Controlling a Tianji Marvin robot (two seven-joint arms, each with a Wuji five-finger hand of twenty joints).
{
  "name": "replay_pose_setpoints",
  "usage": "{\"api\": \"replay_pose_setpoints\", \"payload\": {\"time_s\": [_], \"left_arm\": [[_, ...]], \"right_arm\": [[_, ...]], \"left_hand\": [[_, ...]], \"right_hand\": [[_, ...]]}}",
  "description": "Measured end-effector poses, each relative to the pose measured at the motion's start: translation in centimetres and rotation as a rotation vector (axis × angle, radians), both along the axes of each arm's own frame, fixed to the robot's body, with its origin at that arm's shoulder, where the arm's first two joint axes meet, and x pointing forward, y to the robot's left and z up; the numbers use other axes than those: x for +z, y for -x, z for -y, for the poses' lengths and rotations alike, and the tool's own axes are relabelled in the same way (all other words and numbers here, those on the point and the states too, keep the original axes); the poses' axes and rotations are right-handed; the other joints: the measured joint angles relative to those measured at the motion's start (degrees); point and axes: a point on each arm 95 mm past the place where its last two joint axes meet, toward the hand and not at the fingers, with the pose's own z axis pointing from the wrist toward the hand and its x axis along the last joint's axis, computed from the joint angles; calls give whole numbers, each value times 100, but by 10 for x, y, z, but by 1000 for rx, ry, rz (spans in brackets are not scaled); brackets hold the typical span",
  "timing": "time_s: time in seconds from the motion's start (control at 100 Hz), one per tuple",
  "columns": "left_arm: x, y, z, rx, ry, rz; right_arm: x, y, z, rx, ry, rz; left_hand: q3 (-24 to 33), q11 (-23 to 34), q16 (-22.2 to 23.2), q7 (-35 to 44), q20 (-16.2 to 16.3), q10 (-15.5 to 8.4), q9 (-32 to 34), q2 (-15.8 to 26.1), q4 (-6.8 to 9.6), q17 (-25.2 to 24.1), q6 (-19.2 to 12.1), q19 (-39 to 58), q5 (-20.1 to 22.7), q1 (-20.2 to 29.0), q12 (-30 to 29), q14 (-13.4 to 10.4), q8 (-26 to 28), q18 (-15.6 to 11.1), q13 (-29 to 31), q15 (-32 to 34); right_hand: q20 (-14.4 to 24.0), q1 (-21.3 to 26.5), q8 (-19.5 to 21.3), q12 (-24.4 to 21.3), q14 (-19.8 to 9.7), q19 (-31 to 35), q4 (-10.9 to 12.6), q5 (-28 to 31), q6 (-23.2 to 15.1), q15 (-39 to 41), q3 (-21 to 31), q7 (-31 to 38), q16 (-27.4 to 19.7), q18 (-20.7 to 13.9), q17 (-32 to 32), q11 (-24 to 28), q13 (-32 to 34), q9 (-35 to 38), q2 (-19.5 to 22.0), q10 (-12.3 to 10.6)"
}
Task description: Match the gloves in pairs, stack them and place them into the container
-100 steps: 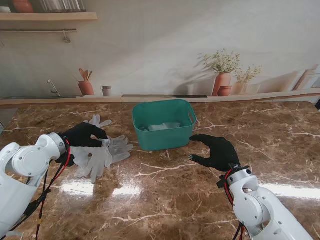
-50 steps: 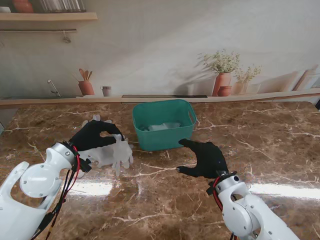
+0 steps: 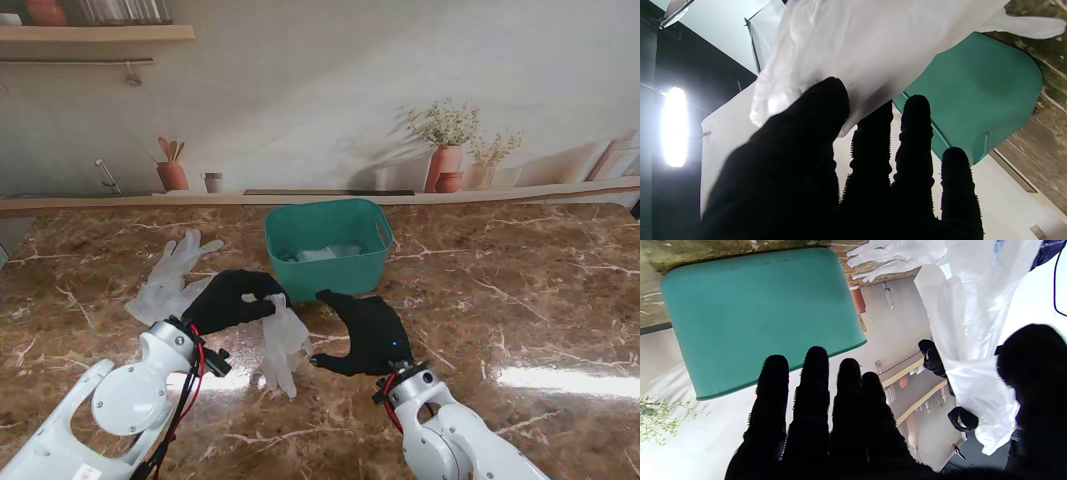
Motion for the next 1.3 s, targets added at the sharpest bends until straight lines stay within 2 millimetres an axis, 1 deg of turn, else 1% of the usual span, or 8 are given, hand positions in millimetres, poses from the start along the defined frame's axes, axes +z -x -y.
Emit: {"api": "replay_pose_setpoints", "payload": {"time_s": [0.38,0.6,0.76,0.94,1.09,1.13,1.19,1.3], "left_arm": [[-5,6,18,-14,57,-21],[-5,6,19,-14,45,-15],[-5,6,19,-13,40,-15],[-5,6,19,-13,39,-16],[-6,6,19,-13,38,-18],[-6,6,19,-12,38,-20],[-7,6,19,-12,39,-22],[-8,6,18,-24,37,-35]], "right_arm": [[-5,5,-19,-80,-115,65],[2,5,-18,-96,-177,81],[8,6,-13,-96,-222,122],[15,7,-9,-103,-258,153],[20,7,-9,-82,-307,157],[21,7,-10,-72,-319,158],[22,8,-10,-57,-348,155],[25,10,-12,-48,-392,144]], "left_hand": [[2,5,1,0,16,14,285,-37,0,135,33,282,13,0,-384,1,-68,5,293,114],[10,4,-41,-3,17,48,287,-93,0,135,41,349,69,0,-481,0,-129,5,416,117],[10,3,-78,-3,18,49,286,-94,0,135,42,351,69,0,-516,0,-131,5,416,117],[10,3,-80,-3,18,49,287,-95,0,135,43,350,69,0,-524,0,-131,5,416,117],[10,3,-81,-3,18,49,283,-95,0,124,43,350,69,0,-525,1,-131,5,380,117],[10,-2,-81,-4,18,50,262,-95,0,87,43,348,69,0,-436,0,-131,5,325,117],[10,-41,-81,-15,18,52,168,-95,0,9,43,330,69,0,-262,1,-131,5,206,117],[10,-211,-83,-43,18,49,32,-100,0,-24,43,201,69,0,-83,8,-69,31,59,93]], "right_hand": [[219,107,854,629,7,85,0,-225,69,479,-95,471,18,58,-38,1074,-108,-309,0,45],[222,537,1840,899,165,238,12,700,-862,666,-602,1611,86,268,66,1526,150,425,455,-88],[222,1250,1801,900,175,318,28,1419,-1316,654,-1233,1812,86,289,124,1433,394,1064,1223,-150],[222,2677,291,902,-5,580,28,2171,-1895,1072,-2282,3386,271,271,257,1441,819,1806,1407,-328],[284,2962,455,1110,-65,720,28,2612,-1966,1382,-2365,3865,565,265,312,1616,815,2138,1404,-382],[348,2538,700,1493,-69,728,-16,2698,-1966,1530,-1045,3882,669,264,333,1674,816,2196,1145,-387],[358,1828,1009,1899,-76,787,-666,2737,-1966,1723,813,3958,749,264,344,1715,816,2258,619,-417],[427,1582,1449,2181,-134,793,-926,2788,-1966,1944,1626,3961,892,258,349,1852,816,2299,337,-432]]}}
